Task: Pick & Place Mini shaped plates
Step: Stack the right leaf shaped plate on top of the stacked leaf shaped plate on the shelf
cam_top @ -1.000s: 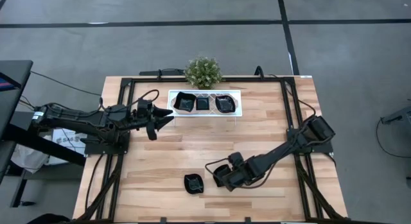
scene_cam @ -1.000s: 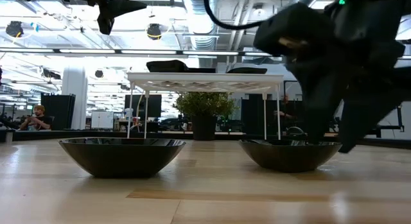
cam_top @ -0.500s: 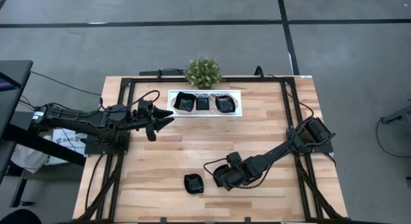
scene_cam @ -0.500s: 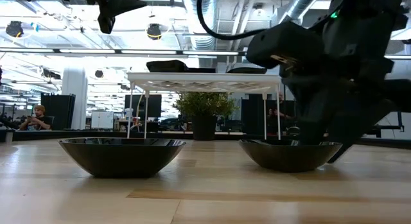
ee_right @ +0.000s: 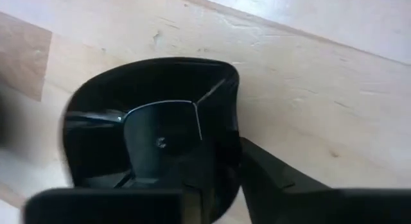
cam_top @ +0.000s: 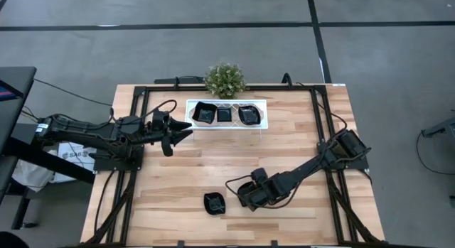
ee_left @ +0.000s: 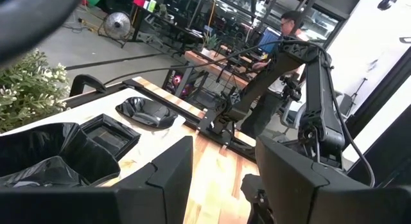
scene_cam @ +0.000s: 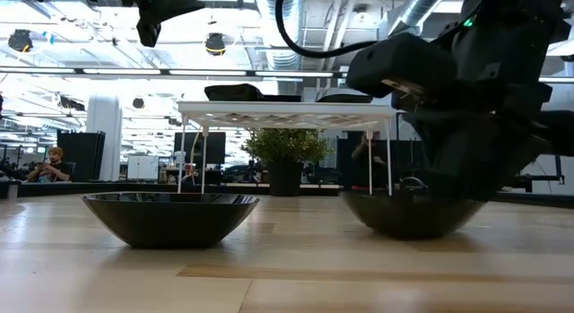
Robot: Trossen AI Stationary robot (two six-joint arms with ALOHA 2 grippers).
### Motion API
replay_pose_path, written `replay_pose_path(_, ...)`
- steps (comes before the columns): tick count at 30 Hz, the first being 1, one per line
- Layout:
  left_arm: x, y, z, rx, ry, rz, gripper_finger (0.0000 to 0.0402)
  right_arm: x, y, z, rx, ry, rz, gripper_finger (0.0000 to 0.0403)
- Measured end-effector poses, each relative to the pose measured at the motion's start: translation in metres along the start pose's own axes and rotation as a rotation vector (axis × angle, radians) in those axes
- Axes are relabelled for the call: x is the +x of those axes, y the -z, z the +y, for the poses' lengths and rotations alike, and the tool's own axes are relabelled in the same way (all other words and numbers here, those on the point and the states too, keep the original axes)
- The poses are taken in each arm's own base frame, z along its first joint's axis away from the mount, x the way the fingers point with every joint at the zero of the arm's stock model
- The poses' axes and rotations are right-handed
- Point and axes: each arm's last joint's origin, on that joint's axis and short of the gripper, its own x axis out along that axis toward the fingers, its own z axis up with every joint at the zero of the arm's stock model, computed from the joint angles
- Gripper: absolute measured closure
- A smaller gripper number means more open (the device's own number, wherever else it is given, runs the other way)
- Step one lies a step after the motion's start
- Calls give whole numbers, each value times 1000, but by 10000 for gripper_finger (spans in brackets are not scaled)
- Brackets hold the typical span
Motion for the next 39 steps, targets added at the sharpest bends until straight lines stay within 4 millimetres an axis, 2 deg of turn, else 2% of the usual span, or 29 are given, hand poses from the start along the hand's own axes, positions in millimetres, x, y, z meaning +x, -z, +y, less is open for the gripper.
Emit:
replay_pose_path(5,0,0,0,0,0,0,230,-11,-3,-2,-18,3,-1,392)
replay_pose_path(9,0,0,0,0,0,0,230,-27,-8,-6,-22,5,-2,394)
replay_pose_path(12,0,0,0,0,0,0,230,-46,-15,-9,-60,-14,-2,396)
replay_pose_path(16,0,0,0,-1,1,-3,230,-88,-36,-16,-164,-94,-12,399)
replay_pose_path(20,0,0,0,-2,2,-5,230,-135,-73,-33,-308,-202,-65,401)
replay_pose_path(22,0,-1,0,-3,3,-7,230,-156,-98,-45,-365,-254,-81,401)
replay_pose_path(26,0,-1,0,-11,4,-9,230,-187,-146,-75,-462,-353,-120,401)
replay_pose_path(33,0,-1,-1,-16,5,-12,230,-217,-221,-114,-635,-389,-234,402)
replay_pose_path(39,0,-1,-1,-15,6,-15,230,-224,-278,-119,-866,-306,-198,402)
